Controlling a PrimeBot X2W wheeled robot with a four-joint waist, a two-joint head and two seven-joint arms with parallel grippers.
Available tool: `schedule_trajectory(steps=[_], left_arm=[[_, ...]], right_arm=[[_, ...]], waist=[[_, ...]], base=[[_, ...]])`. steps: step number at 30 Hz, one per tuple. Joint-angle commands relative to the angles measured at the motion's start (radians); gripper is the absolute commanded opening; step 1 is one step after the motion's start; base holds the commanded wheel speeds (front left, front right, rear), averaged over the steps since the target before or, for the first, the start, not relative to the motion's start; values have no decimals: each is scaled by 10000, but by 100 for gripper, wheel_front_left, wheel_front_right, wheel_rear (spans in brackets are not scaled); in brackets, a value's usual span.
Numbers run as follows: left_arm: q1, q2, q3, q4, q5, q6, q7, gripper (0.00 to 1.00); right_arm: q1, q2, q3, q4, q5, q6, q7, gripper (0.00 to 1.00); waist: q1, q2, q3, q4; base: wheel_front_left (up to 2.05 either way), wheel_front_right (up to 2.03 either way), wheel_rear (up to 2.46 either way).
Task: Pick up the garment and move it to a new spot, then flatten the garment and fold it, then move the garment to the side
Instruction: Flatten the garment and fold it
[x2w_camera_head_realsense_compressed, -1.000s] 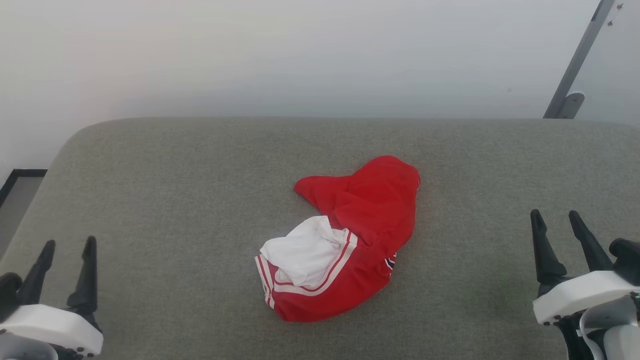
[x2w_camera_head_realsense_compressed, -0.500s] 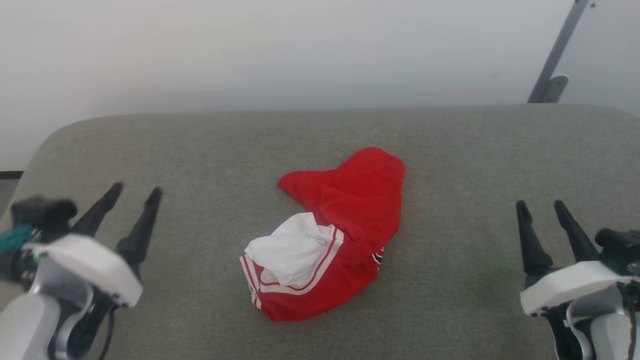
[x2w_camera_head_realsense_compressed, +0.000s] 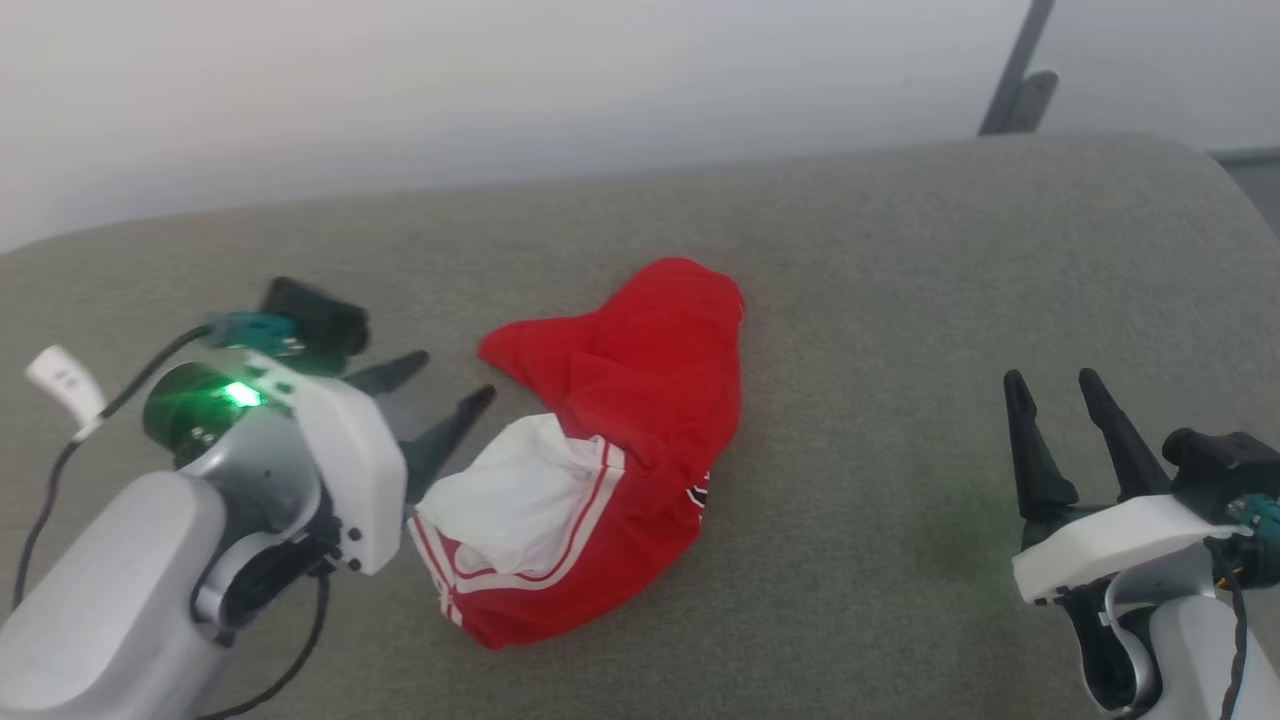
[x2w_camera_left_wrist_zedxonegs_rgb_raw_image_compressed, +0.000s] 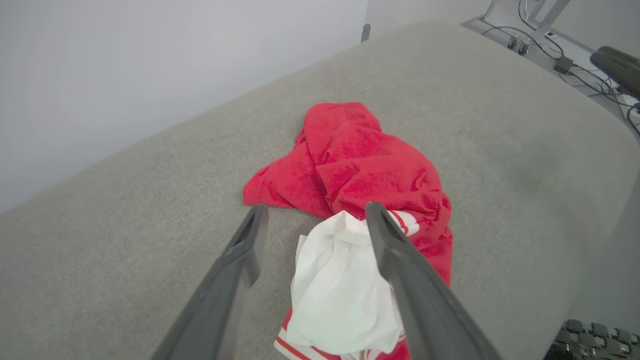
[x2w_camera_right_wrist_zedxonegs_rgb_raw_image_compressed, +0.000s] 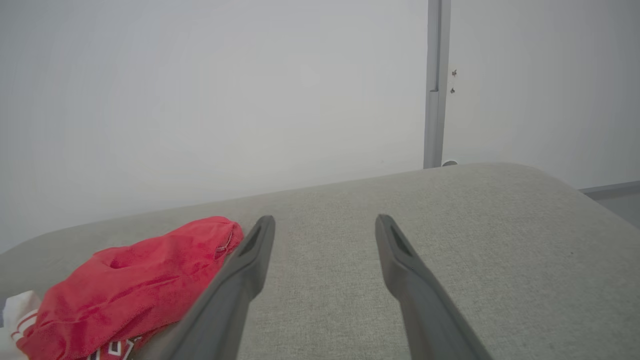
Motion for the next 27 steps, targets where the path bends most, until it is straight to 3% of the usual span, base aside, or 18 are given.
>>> schedule_trajectory(steps=[1,8,13,21,22,23,27], left_arm=[[-313,-22,-319,102,90,-71,546,100],[-656,-88,-872,669,-139,304,2205,100],[-748,-11,-1146,1267,-172,916,3491,100],[-891,-107,-1324,1678,-313,1126,4069,100],[-901,-135,-1347,1716,-322,1104,4096,57],[-891,-168,-1372,1749,-374,1050,4132,1],[-992,-231,-1303,1847,-468,1007,4029,0]], right_arm=[[-154,33,62,77,44,4,-146,100],[-350,88,179,351,184,4,-366,100],[-572,142,301,603,281,3,-574,100],[-813,120,359,778,351,4,-732,100],[-836,125,371,794,339,4,-745,100],[-850,125,379,815,342,3,-754,100],[-936,106,388,881,349,4,-800,100]], waist=[[0,0,237,-231],[0,0,580,-497],[0,0,891,-661],[0,0,1220,-697],[0,0,1256,-695],[0,0,1285,-690],[0,0,1374,-643]], base=[[0,0,0],[0,0,0],[0,0,0],[0,0,0],[0,0,0],[0,0,0],[0,0,0]])
